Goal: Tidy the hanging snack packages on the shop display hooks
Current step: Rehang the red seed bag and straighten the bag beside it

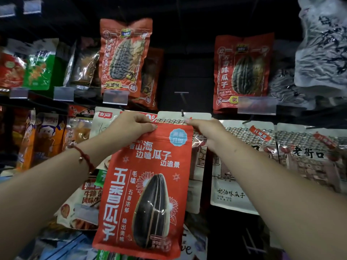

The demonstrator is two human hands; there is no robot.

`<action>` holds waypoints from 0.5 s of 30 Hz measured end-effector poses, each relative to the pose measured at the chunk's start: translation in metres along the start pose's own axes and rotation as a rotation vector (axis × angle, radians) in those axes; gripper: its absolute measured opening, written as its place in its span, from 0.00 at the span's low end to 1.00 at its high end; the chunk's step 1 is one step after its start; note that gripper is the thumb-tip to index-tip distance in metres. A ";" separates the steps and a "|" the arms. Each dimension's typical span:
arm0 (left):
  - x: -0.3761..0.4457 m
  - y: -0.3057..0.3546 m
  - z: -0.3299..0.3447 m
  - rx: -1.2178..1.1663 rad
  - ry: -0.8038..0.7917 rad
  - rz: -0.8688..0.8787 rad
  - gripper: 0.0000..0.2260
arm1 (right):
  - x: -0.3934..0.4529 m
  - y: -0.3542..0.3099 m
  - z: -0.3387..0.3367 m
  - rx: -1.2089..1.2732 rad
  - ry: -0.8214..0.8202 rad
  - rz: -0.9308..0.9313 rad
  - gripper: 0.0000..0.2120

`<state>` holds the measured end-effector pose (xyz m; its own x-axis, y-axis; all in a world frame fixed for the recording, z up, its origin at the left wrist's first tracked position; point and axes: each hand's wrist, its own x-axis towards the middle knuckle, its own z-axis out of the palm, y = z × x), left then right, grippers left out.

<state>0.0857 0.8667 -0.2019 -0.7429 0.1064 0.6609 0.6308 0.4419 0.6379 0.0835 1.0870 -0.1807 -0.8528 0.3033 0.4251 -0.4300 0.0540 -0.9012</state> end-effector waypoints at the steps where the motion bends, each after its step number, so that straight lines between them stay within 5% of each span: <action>1: 0.000 -0.001 0.000 0.003 -0.001 0.004 0.06 | 0.000 0.002 0.003 0.005 0.013 -0.011 0.15; 15: 0.000 0.007 -0.004 -0.026 0.035 0.036 0.06 | -0.024 -0.005 0.010 -0.048 0.046 -0.211 0.08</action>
<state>0.0916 0.8664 -0.1960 -0.7119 0.0901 0.6965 0.6626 0.4149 0.6236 0.1027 1.0700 -0.1855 -0.7304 0.3231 0.6018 -0.5822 0.1663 -0.7959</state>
